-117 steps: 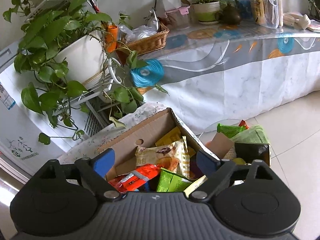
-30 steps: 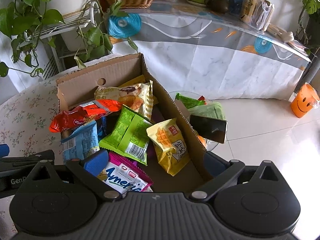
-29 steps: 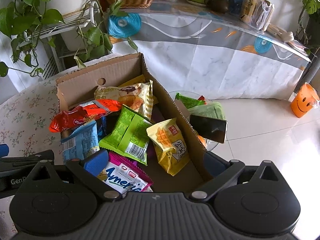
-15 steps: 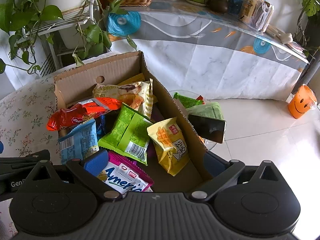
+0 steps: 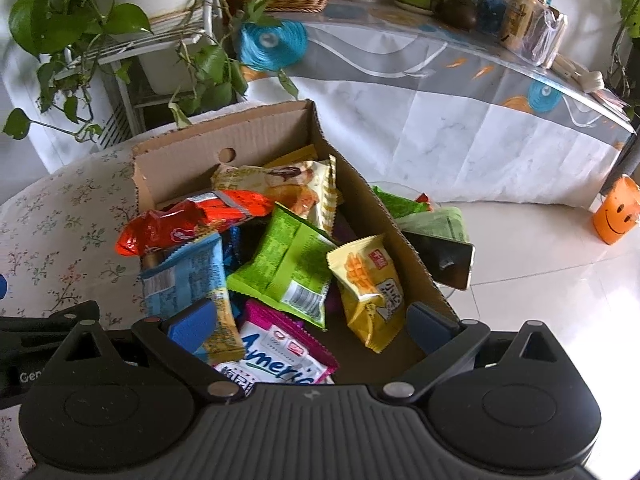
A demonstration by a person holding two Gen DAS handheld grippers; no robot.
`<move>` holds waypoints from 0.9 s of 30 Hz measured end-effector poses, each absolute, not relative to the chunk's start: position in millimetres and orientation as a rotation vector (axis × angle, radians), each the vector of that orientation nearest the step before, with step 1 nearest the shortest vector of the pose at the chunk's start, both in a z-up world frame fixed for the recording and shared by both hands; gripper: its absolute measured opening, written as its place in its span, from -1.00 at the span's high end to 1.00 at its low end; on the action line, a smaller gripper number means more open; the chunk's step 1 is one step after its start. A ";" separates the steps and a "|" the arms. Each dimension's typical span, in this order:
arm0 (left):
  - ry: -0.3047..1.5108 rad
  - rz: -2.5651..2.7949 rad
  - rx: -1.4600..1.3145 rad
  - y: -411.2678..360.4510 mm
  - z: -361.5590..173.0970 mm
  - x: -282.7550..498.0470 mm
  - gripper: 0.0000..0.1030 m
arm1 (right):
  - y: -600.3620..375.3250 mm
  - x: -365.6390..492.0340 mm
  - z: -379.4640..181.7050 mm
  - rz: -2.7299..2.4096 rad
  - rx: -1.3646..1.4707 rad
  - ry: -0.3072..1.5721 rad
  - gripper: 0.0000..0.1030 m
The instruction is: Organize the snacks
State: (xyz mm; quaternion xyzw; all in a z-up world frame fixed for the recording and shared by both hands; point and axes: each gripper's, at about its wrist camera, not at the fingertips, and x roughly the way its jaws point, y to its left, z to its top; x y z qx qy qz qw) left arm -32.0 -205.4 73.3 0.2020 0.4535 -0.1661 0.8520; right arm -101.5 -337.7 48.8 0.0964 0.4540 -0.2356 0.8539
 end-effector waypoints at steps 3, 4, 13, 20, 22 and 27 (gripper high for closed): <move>0.946 -0.343 0.413 -196.2 76.8 -34.2 -0.74 | -333.4 -102.2 50.6 -0.466 0.209 0.931 -1.00; 0.950 -0.338 0.403 -192.3 77.4 -34.8 -0.74 | -331.1 -102.5 51.2 -0.451 0.212 0.923 -1.00; 0.967 -0.275 0.349 -148.4 81.0 -36.9 -0.74 | -299.9 -97.9 53.3 -0.338 0.186 0.887 -1.00; 0.974 -0.219 0.338 -109.0 79.4 -41.0 -0.74 | -267.6 -97.5 49.1 -0.266 0.212 0.877 -1.00; 0.983 -0.205 0.336 -97.0 76.8 -42.7 -0.74 | -257.5 -98.4 45.9 -0.254 0.215 0.876 -1.00; 1.015 -0.169 0.328 -65.1 62.8 -50.8 -0.74 | -231.1 -99.8 32.9 -0.211 0.203 0.901 -1.00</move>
